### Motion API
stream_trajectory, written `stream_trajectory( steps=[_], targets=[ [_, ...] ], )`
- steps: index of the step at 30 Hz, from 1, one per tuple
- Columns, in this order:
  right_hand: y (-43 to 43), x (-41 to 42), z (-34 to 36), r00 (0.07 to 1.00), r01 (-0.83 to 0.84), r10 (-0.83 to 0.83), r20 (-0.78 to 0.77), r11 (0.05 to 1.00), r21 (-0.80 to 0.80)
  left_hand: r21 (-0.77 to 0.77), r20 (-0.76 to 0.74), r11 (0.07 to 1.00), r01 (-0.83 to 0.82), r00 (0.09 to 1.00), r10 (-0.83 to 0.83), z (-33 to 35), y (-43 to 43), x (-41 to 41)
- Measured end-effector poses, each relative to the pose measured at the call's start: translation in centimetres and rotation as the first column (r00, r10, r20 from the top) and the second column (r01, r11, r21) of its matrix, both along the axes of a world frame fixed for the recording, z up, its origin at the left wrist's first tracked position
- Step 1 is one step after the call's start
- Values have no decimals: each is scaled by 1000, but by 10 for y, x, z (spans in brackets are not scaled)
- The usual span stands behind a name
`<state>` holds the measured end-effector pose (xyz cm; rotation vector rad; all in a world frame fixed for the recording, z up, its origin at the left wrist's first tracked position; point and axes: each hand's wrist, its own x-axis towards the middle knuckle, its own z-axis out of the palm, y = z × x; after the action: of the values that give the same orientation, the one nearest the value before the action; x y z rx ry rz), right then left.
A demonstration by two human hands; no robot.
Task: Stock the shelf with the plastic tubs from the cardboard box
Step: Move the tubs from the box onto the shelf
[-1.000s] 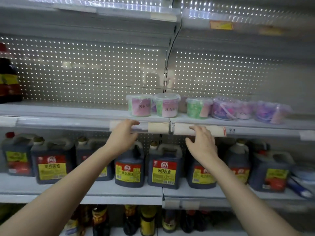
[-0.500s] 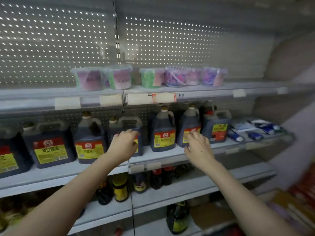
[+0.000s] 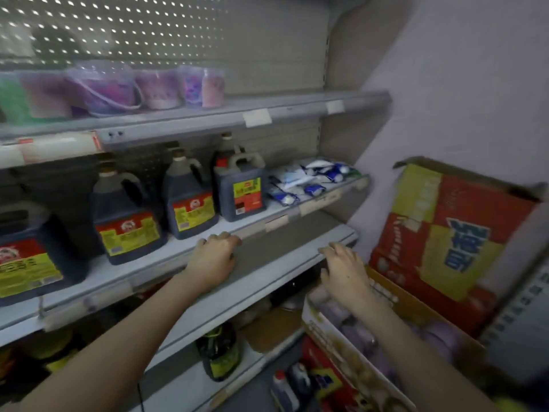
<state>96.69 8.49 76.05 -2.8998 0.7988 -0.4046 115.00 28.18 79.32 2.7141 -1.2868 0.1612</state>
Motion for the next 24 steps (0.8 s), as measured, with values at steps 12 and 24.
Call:
stream_trajectory(
  steps=[12, 24],
  targets=[
    [-132, -108, -60, 957, 289, -288, -24, 953, 92, 73, -80, 976, 203, 977, -198, -50, -171, -64],
    [-190, -200, -124, 769, 624, -632, -91, 714, 318, 148, -227, 858, 492, 861, -455, -134, -299, -93]
  ],
)
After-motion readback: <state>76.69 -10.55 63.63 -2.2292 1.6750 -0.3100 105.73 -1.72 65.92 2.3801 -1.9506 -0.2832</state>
